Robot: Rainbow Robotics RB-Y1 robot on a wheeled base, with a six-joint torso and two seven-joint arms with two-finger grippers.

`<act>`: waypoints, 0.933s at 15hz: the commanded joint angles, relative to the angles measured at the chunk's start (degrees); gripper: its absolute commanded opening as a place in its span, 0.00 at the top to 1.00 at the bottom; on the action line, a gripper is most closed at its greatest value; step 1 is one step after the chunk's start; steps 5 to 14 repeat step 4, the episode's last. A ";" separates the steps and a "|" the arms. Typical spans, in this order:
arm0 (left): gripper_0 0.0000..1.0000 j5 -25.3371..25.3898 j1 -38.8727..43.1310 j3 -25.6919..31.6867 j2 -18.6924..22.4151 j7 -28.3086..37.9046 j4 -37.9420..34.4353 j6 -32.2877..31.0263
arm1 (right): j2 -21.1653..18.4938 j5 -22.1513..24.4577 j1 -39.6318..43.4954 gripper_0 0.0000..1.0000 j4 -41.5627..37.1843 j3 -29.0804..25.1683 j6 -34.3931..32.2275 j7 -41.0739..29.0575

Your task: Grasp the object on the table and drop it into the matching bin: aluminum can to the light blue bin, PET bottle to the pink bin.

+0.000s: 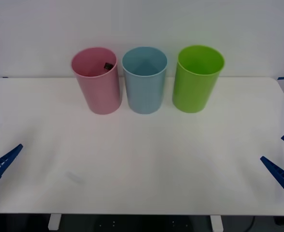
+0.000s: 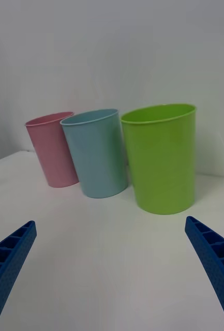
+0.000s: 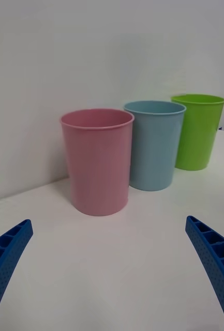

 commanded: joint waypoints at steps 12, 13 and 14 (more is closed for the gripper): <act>0.00 0.00 0.65 -0.07 -0.07 0.30 0.01 0.15 | 0.00 0.00 0.00 0.00 0.00 0.00 0.00 0.00; 0.00 0.00 0.65 -0.07 -0.07 0.30 0.01 0.15 | 0.00 0.00 0.00 0.00 0.00 0.00 0.00 0.00; 0.00 0.00 0.65 -0.07 -0.07 0.30 0.01 0.15 | 0.00 0.00 0.00 0.00 0.00 0.00 0.00 0.00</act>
